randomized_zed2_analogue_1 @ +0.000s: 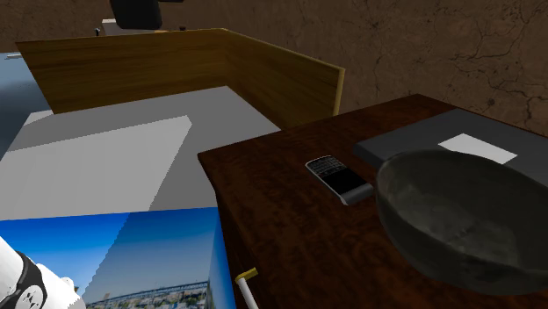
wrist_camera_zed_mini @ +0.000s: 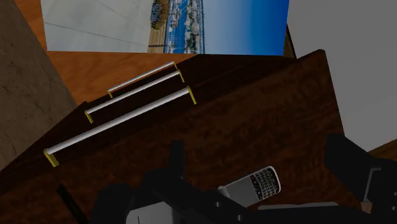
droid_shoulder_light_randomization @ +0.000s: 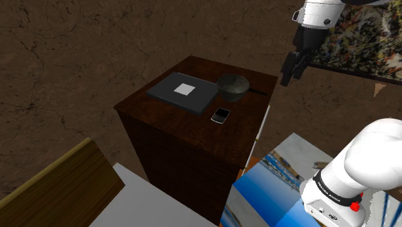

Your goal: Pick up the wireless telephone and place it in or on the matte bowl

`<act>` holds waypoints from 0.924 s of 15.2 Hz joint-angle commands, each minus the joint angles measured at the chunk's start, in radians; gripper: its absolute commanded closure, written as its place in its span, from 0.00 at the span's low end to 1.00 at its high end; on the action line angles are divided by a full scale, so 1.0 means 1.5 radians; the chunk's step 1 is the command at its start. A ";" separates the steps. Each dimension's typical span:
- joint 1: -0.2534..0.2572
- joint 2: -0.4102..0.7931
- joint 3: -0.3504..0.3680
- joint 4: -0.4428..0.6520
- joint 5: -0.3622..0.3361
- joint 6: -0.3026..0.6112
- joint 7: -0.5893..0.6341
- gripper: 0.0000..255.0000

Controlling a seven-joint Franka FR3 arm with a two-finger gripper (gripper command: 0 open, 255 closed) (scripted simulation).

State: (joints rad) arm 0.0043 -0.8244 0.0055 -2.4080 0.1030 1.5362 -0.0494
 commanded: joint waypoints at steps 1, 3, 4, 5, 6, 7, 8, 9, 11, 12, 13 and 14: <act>0.000 0.000 0.000 0.000 0.000 0.000 0.000 0.00; -0.011 0.015 0.032 -0.022 0.023 0.044 0.066 0.00; -0.016 0.024 0.048 -0.032 0.034 0.066 0.099 0.00; -0.022 0.035 0.064 -0.040 0.045 0.089 0.132 0.00; -0.027 0.048 0.080 -0.047 0.055 0.112 0.164 0.00; -0.033 0.062 0.096 -0.052 0.065 0.136 0.196 0.00; -0.039 0.077 0.112 -0.057 0.073 0.160 0.229 0.00; -0.045 0.094 0.128 -0.060 0.081 0.183 0.260 0.00; -0.058 0.132 0.159 -0.062 0.094 0.231 0.324 0.00; -0.065 0.152 0.174 -0.062 0.099 0.255 0.357 0.00; -0.073 0.174 0.189 -0.060 0.103 0.279 0.389 0.00; -0.081 0.197 0.204 -0.057 0.105 0.302 0.421 0.00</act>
State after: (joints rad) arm -0.1056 -0.5599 0.2890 -2.4876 0.2546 1.9450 0.5295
